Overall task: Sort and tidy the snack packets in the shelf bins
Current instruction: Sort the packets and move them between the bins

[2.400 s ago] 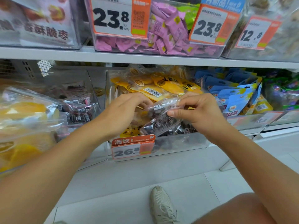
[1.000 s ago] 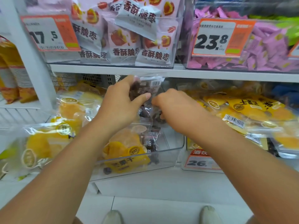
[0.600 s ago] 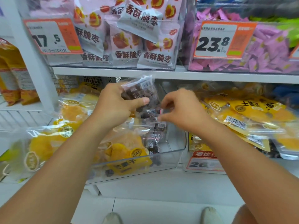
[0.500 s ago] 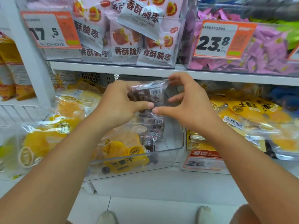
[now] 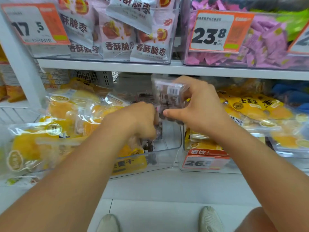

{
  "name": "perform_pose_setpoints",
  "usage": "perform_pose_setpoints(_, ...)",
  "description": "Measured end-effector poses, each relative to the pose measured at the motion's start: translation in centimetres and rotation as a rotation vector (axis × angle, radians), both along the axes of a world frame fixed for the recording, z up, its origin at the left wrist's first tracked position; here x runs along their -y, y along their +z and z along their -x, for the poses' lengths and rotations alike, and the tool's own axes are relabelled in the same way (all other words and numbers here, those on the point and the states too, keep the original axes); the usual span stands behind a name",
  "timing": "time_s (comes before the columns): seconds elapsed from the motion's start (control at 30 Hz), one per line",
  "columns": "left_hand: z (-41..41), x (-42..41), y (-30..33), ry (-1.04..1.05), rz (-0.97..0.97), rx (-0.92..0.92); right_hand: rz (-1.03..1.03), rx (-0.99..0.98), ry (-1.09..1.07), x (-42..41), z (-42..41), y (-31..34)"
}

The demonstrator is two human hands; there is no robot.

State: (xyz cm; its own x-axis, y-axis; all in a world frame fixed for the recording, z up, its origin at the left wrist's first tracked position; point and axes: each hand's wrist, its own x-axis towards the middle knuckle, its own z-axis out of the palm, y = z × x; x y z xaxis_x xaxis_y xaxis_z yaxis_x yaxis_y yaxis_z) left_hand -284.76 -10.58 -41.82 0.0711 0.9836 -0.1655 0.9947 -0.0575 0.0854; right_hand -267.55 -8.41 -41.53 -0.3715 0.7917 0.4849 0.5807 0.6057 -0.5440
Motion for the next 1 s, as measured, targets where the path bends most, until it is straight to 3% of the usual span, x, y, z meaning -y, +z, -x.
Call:
perform_pose_setpoints(0.13,-1.1,-0.5,-1.4,0.031,0.058,-0.189,-0.019,-0.007,0.071,0.0,0.2,-1.2)
perform_pose_setpoints(0.33,0.0,0.9,-0.5,0.084,-0.077,-0.218,0.015,-0.036,0.125,-0.4,-0.3,-0.7)
perform_pose_setpoints(0.47,0.9,2.1,0.1,0.163,-0.133,-0.287,-0.009,0.192,0.093,-0.8,0.4,0.1)
perform_pose_setpoints(0.7,0.1,2.5,-0.2,0.309,-0.084,-0.229,-0.201,0.726,0.042,1.3,3.3,1.7)
perform_pose_setpoints(0.87,-0.5,2.3,-0.9,0.277,-0.068,-0.294,-0.206,0.906,0.051,-0.3,5.8,-2.0)
perform_pose_setpoints(1.0,0.1,2.7,-1.3,0.230,-0.157,-0.248,-0.204,0.919,0.021,-0.4,6.2,-2.4)
